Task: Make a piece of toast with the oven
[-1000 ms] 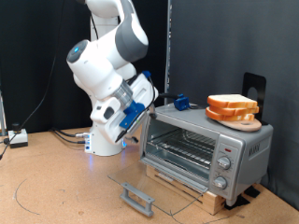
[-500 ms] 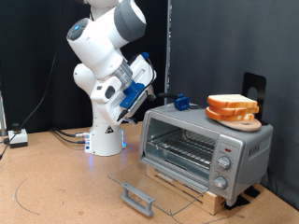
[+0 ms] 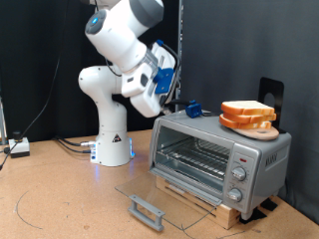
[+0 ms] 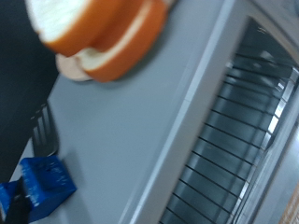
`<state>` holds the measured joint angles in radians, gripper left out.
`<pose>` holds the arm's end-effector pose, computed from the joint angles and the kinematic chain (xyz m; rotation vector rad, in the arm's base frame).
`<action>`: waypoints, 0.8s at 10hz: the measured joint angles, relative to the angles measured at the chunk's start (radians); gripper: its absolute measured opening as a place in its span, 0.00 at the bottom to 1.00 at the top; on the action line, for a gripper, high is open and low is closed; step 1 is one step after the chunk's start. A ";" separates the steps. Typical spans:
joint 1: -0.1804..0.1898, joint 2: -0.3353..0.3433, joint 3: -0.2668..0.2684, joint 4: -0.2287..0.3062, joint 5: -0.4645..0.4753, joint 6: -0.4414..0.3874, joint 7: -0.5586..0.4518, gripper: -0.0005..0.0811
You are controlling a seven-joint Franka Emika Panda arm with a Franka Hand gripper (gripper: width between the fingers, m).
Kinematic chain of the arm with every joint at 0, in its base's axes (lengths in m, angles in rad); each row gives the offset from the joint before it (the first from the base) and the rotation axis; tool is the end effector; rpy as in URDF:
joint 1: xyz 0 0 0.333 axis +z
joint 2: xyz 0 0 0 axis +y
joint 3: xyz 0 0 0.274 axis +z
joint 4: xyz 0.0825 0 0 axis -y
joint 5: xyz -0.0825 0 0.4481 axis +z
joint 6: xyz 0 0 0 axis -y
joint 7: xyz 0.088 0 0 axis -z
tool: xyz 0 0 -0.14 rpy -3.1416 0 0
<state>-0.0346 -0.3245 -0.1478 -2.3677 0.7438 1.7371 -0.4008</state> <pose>0.4910 -0.0030 0.3599 -2.3324 0.0195 0.0919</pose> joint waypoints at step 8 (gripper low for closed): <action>0.069 -0.153 0.021 -0.008 0.037 -0.087 -0.363 0.99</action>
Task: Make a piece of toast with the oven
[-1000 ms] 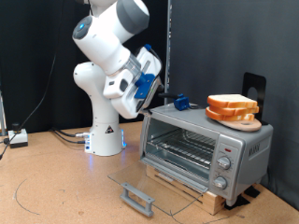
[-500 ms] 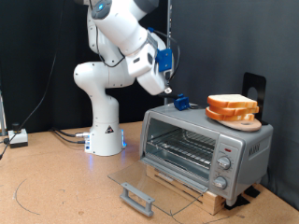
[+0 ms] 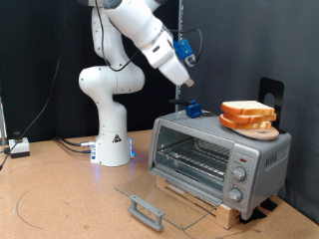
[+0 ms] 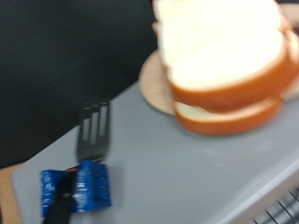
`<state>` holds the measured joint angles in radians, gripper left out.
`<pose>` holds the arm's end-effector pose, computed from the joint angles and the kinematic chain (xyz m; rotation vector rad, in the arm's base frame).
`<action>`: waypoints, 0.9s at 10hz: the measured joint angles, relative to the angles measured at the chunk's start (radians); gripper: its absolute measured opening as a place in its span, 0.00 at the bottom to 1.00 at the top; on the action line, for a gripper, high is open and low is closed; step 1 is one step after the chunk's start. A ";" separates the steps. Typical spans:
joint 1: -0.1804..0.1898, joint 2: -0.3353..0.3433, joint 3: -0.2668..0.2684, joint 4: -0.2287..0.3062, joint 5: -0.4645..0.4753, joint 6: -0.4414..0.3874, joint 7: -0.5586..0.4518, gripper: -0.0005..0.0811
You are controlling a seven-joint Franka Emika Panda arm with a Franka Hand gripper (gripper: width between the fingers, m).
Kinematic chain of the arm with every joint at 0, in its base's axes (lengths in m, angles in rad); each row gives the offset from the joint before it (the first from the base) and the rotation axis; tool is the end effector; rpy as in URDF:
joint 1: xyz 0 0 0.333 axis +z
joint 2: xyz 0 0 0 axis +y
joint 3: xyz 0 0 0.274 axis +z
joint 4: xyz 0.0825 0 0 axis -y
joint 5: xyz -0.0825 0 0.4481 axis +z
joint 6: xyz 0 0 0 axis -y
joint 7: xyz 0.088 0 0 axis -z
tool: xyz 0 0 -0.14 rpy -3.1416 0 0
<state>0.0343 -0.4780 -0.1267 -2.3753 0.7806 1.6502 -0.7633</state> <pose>0.4672 0.0513 0.4315 -2.2098 -0.5905 -0.1399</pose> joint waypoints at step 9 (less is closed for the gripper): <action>0.016 -0.267 0.054 -0.137 -0.045 -0.031 -0.231 0.99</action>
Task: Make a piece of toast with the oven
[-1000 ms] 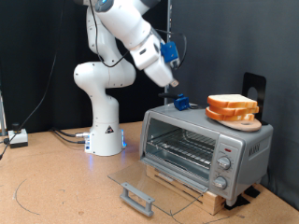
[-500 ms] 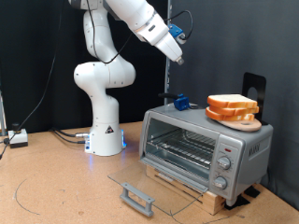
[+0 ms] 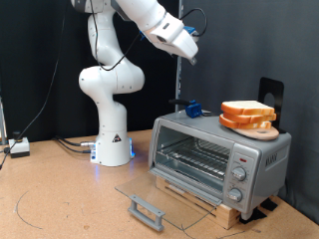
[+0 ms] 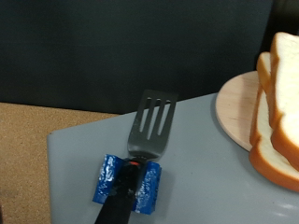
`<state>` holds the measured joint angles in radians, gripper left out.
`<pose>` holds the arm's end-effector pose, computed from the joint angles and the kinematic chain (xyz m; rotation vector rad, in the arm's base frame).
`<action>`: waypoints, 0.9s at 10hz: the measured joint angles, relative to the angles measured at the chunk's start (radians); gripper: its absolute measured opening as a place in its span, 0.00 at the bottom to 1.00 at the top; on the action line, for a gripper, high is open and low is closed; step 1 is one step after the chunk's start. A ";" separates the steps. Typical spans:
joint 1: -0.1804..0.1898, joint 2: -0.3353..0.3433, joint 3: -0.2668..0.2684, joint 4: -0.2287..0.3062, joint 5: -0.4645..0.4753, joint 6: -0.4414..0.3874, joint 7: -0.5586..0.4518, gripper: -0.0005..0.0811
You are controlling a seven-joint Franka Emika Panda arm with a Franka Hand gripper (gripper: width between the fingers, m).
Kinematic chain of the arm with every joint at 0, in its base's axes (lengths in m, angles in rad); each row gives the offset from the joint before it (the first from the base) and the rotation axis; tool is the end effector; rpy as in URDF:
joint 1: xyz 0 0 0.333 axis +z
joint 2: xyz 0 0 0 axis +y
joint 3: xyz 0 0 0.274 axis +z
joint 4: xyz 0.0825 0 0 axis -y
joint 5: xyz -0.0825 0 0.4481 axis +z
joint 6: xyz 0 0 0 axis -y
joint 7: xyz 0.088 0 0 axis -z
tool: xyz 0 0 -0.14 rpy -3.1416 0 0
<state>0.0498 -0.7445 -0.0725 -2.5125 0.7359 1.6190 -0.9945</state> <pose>0.4042 0.0829 0.4702 -2.1342 -1.0292 -0.3064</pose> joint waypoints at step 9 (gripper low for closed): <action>-0.058 -0.172 0.117 -0.116 -0.098 0.038 0.142 0.99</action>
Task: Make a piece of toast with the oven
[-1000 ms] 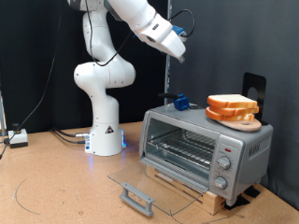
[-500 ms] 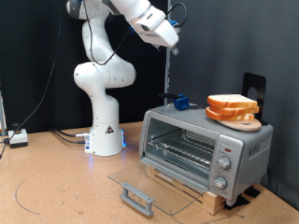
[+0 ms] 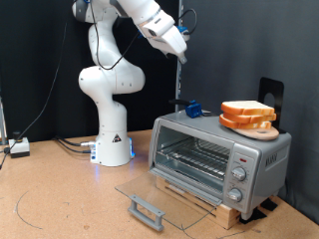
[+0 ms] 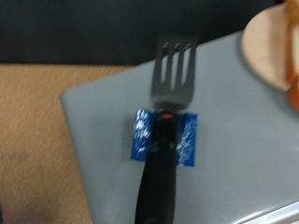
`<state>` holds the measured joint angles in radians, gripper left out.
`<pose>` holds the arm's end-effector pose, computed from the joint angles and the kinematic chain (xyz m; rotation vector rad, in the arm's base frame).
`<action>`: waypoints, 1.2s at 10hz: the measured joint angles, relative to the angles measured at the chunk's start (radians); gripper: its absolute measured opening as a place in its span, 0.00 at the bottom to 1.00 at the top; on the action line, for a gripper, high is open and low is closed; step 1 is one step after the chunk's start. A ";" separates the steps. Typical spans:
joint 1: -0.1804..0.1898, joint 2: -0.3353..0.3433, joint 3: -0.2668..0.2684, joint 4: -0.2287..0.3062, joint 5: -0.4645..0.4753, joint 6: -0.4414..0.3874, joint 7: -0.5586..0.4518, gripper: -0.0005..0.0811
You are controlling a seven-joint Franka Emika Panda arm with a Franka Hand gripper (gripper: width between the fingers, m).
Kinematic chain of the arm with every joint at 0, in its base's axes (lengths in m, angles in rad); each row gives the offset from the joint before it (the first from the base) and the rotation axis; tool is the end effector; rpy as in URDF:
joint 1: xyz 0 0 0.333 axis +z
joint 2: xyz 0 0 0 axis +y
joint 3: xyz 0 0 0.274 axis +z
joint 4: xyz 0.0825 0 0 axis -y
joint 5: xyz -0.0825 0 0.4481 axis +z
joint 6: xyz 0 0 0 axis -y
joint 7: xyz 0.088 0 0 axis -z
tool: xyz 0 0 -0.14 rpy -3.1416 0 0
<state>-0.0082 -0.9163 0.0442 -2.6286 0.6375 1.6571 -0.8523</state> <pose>0.3703 0.0900 0.4617 -2.3616 -0.9919 -0.2566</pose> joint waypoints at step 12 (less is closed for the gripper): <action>-0.001 -0.043 0.230 -0.144 0.061 0.149 0.126 0.99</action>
<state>-0.0090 -0.9593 0.2745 -2.7725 0.6983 1.8062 -0.7263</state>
